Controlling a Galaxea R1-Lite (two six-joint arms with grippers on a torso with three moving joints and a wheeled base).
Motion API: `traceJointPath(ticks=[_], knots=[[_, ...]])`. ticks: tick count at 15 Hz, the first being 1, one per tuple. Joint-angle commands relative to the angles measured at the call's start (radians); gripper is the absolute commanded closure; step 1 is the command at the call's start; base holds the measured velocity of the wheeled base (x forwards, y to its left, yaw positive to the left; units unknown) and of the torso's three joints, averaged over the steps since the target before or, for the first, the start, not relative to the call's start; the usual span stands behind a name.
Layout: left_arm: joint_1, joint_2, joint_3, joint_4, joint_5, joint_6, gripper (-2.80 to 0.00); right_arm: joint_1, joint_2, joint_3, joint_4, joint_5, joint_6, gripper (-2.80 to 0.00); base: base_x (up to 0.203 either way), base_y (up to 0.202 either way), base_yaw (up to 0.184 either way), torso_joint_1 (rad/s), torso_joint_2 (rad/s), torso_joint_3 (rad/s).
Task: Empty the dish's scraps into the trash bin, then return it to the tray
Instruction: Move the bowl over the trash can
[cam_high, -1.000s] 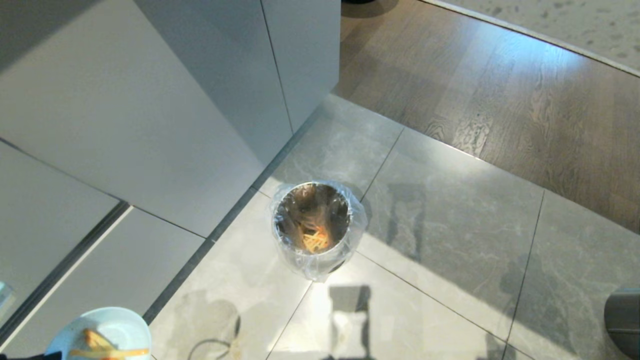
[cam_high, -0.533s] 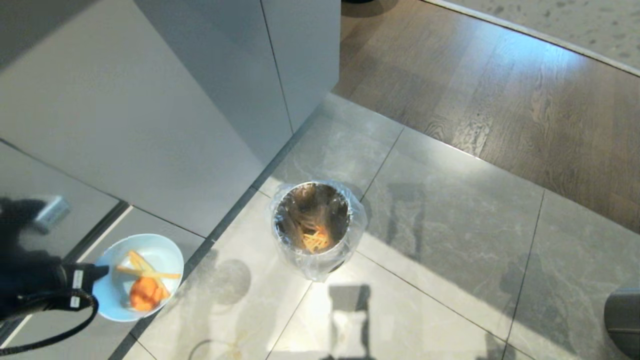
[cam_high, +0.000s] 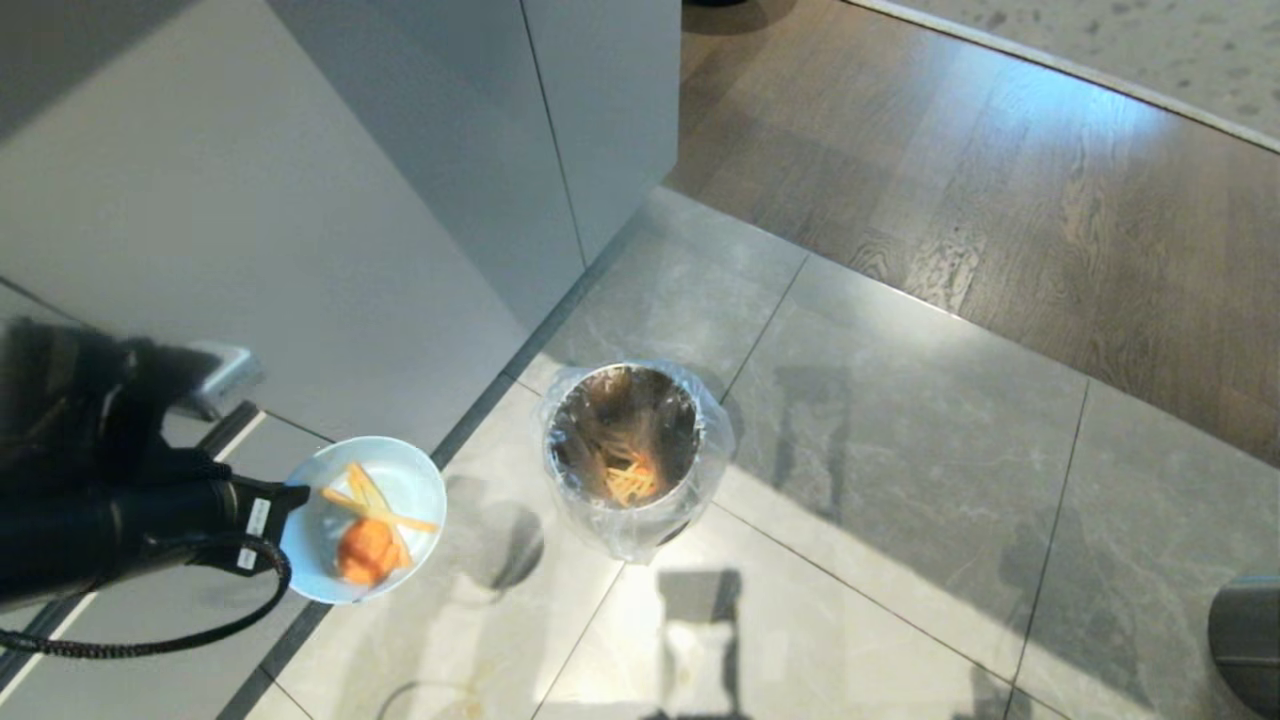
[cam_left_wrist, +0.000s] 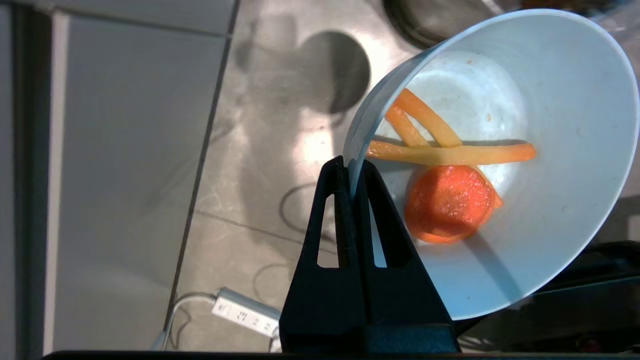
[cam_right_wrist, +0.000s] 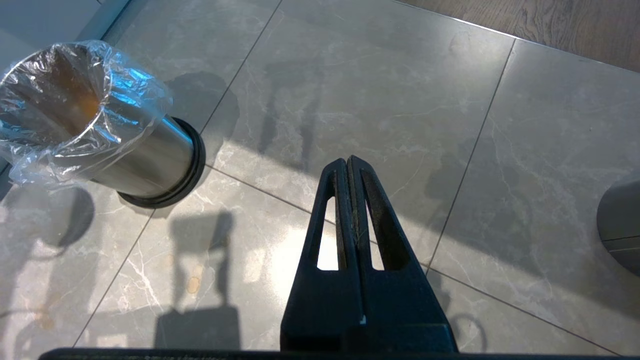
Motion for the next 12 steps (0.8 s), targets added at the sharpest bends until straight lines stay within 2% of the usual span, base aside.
traceJointPath(ticks=[1,3,7,10,12], knots=[[-0.081,0.004,-0.013,-0.001,-0.002,0.0,0.0,0.0,0.001,-0.001,0.0,0.0,0.001,0.0,0.0,0.0,0.0,0.0,0.0,0.0],[-0.153,0.035,-0.02,-0.001,-0.004,0.003,0.0,0.0,0.0,0.0,0.0,0.0,0.001,0.0,0.0,0.0,0.0,0.0,0.0,0.0],[-0.217,0.18,-0.137,-0.002,-0.004,0.031,0.0,0.0,0.0,0.0,0.0,0.0,0.001,0.0,0.0,0.0,0.0,0.0,0.0,0.0],[-0.225,0.307,-0.276,-0.008,0.0,0.189,0.0,0.0,0.0,0.0,0.0,0.0,0.001,0.0,0.0,0.0,0.0,0.0,0.0,0.0],[-0.243,0.366,-0.305,-0.121,0.0,0.273,0.0,0.0,0.0,-0.001,0.0,0.0,0.001,0.0,0.0,0.0,0.0,0.0,0.0,0.0]])
